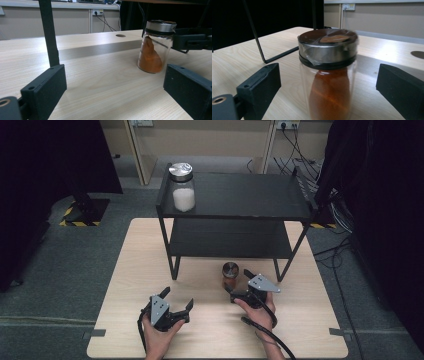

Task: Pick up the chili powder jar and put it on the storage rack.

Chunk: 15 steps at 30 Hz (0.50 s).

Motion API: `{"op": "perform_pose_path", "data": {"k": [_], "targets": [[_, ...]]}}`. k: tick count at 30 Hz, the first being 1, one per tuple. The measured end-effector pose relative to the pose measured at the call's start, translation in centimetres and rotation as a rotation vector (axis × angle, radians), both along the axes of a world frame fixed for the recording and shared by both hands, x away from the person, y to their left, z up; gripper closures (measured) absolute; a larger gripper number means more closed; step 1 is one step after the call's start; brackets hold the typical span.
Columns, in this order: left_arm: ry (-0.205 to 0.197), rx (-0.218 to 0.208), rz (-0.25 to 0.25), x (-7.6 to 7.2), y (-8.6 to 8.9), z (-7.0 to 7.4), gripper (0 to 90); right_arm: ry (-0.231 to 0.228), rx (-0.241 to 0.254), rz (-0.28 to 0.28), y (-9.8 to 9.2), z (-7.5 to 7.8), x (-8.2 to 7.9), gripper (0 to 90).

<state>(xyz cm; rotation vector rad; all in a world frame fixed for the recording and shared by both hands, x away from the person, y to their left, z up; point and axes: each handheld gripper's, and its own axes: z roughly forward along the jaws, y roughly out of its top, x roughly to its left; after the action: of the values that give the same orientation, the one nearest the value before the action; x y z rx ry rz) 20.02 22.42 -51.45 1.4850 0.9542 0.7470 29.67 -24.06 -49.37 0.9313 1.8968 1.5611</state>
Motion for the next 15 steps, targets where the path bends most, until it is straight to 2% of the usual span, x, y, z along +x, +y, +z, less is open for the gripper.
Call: {"op": "perform_pose_path", "data": {"k": [7, 15], "targets": [[-0.002, 0.003, 0.0, 0.0, -0.1, 0.0, 3.8, 0.01, -0.008, -0.009, 0.7, 0.0, 1.0, 8.6], [0.0, 0.003, -0.001, 0.0, 0.0, 0.0, 3.7, 0.004, -0.013, 0.001, 0.9, 0.1, 1.9, 16.4]]}}
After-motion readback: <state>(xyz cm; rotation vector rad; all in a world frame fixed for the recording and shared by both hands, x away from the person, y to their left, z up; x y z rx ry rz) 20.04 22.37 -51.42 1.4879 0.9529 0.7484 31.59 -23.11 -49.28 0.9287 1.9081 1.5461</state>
